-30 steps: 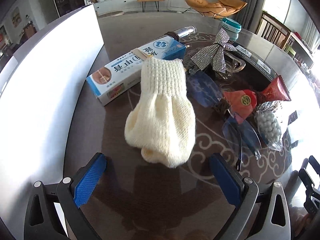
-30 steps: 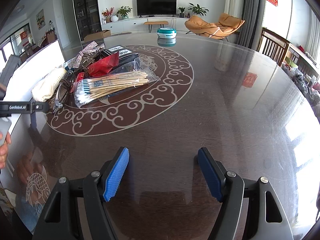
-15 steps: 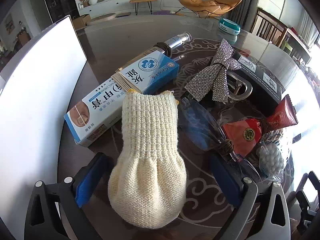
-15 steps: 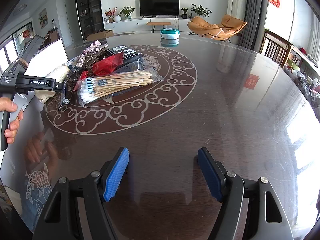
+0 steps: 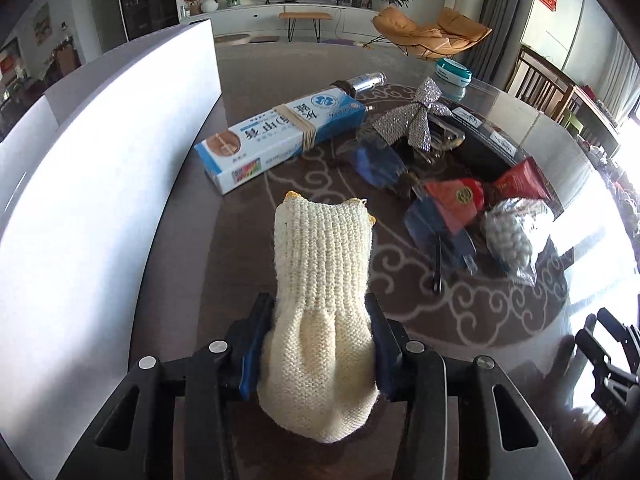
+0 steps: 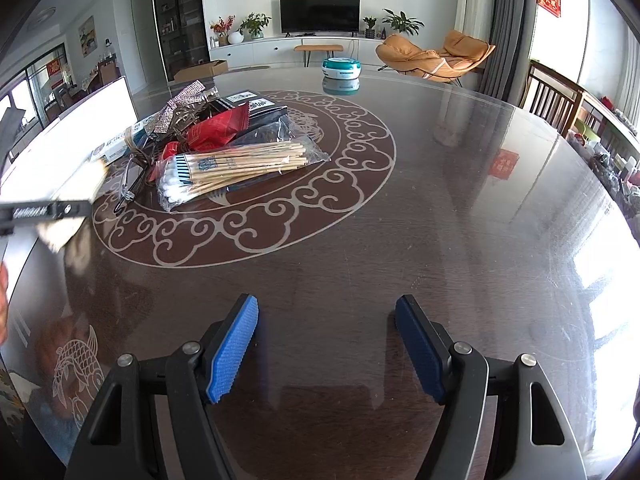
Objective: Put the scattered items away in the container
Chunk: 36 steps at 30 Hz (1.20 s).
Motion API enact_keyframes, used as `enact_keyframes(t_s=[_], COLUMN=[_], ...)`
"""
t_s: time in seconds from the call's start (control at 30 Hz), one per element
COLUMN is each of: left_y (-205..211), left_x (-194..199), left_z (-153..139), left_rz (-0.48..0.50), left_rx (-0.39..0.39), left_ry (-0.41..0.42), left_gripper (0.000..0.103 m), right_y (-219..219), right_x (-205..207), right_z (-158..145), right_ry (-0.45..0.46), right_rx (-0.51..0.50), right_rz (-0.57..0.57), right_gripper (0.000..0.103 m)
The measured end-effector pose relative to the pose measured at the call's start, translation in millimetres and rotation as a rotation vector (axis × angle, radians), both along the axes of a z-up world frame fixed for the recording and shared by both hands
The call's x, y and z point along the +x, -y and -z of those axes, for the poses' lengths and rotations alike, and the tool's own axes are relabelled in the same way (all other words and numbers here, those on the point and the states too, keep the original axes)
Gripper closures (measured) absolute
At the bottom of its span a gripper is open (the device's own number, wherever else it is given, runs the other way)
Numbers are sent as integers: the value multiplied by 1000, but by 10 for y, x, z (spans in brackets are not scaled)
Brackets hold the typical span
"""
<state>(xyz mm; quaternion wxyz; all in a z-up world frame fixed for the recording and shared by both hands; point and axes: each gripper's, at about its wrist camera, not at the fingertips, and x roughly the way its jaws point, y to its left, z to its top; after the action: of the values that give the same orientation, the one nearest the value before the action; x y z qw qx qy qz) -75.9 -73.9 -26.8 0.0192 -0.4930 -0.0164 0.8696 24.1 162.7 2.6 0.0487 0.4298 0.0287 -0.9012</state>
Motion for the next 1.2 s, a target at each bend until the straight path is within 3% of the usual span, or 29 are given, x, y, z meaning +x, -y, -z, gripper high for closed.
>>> enact_keyframes(t_s=[0.17,0.27,0.33,0.53,0.73,1.2], left_y=[194,207,158,184,145,118], left_x=[77,80,34,26,37,32], left_z=[74,97,136,162,179,188], left_rz=[-25,-28,-33,-45,-19,5], left_rx=[-19,-25,-55,-56,-59,-52], left_ry=[-10,-20,-26,-47,-58,-52], left_gripper=[55,40,23,11,1,0], right_y=[-6,-1,0,-3,-3,-6], right_x=[1,-1,-2,-2,-2,-1], right_z=[2,3,3,4,6,7], right_ry=[0,0,0,-1,-1,-2], right_rx=[0,0,1,-1,0,1], right_rz=[1,1,1,1,1,2], right_gripper=[31,31,31,31,31,31])
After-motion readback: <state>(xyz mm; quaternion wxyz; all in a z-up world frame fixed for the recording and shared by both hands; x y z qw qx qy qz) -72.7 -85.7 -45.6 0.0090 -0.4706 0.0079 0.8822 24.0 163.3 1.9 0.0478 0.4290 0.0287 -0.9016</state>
